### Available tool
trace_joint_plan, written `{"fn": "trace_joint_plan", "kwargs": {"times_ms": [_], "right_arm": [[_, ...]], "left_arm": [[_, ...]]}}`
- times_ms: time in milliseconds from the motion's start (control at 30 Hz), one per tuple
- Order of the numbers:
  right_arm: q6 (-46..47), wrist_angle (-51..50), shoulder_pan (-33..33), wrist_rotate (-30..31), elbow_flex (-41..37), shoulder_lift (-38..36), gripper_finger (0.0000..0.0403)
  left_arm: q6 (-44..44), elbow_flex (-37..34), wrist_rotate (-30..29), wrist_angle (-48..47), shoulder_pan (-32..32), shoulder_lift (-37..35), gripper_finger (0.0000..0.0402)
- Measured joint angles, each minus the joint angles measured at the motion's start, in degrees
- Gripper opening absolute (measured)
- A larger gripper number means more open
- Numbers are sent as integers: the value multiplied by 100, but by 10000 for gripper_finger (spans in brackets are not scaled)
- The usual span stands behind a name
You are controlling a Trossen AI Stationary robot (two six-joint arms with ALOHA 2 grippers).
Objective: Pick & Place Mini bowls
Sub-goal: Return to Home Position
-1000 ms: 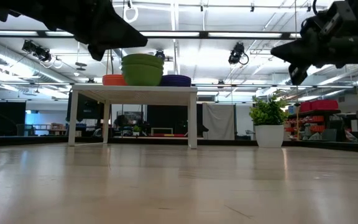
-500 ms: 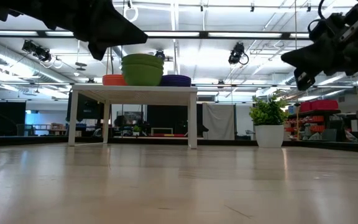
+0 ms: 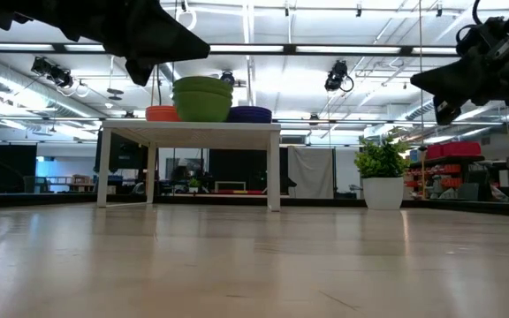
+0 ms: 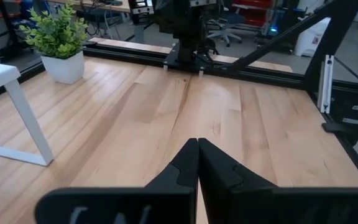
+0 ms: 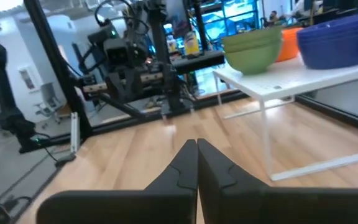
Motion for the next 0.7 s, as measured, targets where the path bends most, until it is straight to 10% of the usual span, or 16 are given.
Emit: {"fn": "trace_joint_plan", "kwargs": {"times_ms": [333, 700], "right_arm": [[-117, -117, 2, 162, 13, -210, 2], [-99, -122, 4, 162, 11, -207, 4]], "left_arm": [[467, -152, 132, -41, 345, -655, 5], [461, -2064, 455, 57, 1190, -3864, 3]]}}
